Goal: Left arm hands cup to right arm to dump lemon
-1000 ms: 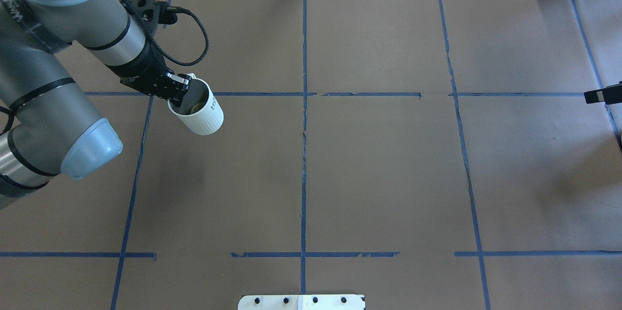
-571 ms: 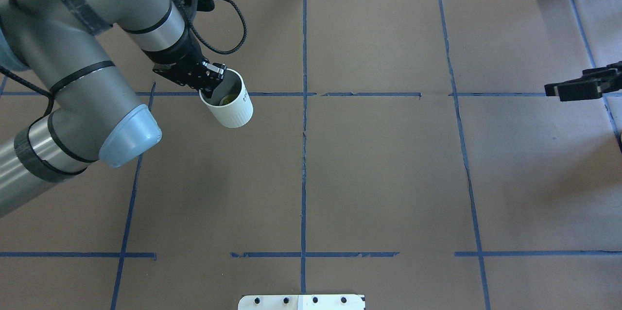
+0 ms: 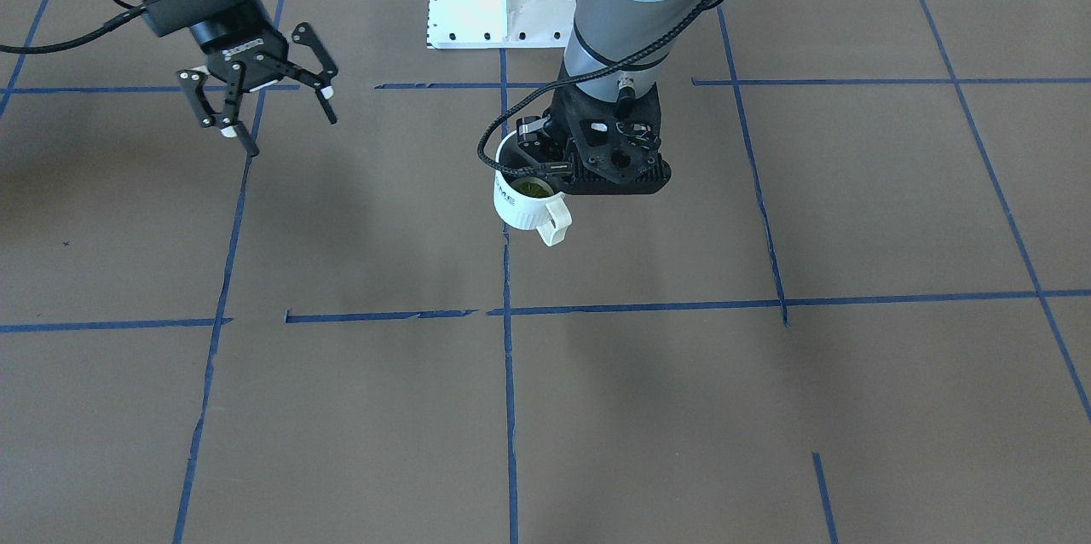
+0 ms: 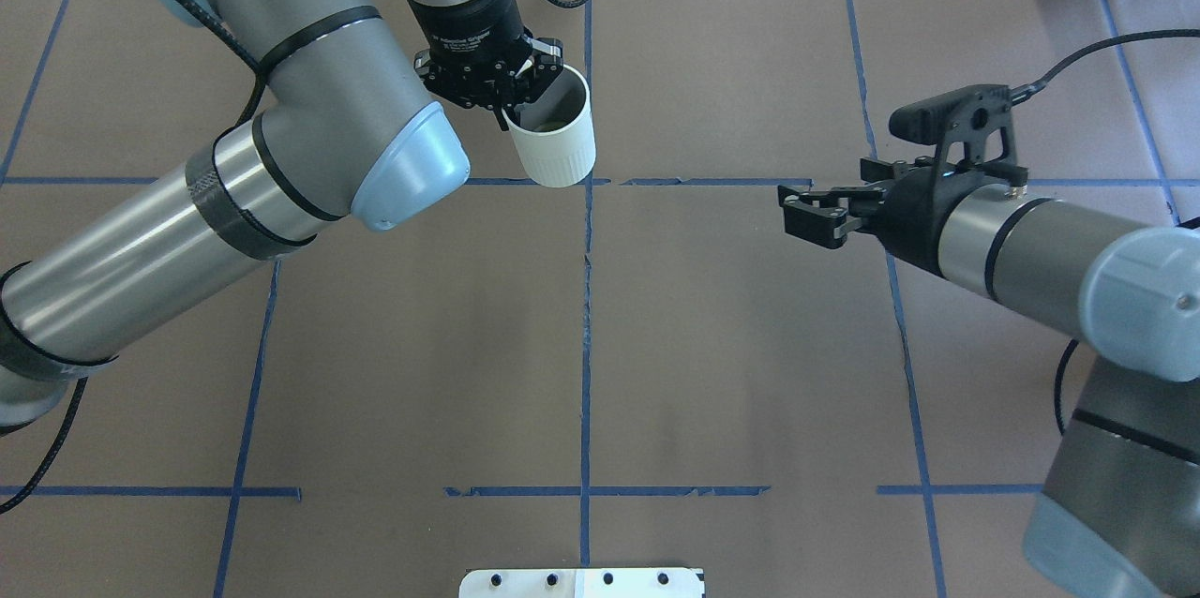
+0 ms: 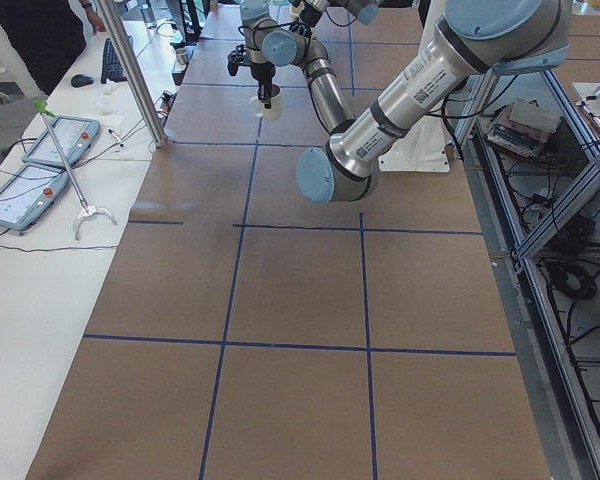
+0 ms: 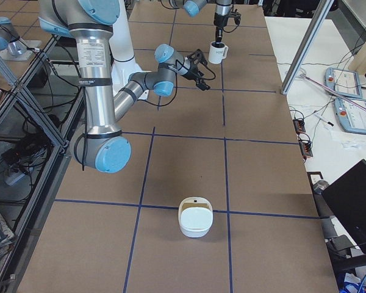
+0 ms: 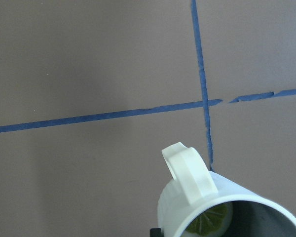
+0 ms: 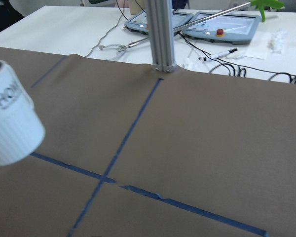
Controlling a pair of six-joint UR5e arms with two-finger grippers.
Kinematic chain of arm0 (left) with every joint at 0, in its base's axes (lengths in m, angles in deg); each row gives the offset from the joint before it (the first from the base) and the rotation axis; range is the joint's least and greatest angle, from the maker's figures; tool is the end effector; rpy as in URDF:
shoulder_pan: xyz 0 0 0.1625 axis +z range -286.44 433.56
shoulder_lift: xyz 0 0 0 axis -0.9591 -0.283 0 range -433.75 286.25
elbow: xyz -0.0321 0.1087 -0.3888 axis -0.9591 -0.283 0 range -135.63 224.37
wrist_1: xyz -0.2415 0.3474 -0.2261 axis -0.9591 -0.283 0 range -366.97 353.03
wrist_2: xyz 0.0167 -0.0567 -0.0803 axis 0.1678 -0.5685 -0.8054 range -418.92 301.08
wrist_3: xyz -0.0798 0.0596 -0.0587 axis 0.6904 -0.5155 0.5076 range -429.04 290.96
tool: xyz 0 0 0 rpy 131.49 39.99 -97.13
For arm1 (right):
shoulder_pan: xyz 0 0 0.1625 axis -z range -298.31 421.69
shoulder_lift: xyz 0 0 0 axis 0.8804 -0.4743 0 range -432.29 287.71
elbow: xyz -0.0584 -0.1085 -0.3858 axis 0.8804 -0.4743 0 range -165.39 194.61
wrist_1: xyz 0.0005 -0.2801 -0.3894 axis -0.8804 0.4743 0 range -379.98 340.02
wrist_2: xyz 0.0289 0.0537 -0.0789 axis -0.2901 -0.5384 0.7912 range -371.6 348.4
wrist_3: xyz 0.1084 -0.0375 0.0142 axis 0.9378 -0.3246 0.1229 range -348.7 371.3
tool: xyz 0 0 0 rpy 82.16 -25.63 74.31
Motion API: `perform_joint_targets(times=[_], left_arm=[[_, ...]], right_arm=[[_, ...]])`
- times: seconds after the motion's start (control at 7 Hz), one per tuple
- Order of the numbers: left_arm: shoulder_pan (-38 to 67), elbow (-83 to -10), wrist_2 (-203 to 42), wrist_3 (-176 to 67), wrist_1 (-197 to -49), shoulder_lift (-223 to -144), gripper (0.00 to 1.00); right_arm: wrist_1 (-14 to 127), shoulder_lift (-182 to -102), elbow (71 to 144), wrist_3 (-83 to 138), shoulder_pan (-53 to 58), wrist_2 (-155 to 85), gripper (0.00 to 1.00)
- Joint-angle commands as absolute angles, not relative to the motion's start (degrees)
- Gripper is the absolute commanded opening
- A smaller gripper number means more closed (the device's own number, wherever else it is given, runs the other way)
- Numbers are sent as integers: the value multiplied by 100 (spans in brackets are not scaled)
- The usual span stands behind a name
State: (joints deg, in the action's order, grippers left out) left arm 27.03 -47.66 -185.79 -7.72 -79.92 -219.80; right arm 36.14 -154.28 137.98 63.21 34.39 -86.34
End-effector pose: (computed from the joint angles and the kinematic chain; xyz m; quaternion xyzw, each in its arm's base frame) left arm 0.4458 -0.5634 0.0019 -0.0318 0.4441 -0.0283 0.8950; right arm -0.4007 -0.3910 0.1909 0.4153 -0.4526 0.0069 0.7891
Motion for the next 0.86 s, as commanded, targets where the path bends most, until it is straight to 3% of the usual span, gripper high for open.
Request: perform_joint_targets(times=[0.0, 0.43, 0.71], left_arm=[[2715, -4695, -18794, -112, -7983, -22131, 0], [2846, -4774, -18865, 1072, -7983, -22272, 0], [3084, -4871, -18795, 1367, -7974, -22255, 0]], right_arm=[[3627, -14773, 13635, 6280, 4740, -6625, 100], [3575, -14086, 12626, 5940, 5280, -4998, 99], [3548, -13971, 12579, 5937, 5386, -4544, 99]])
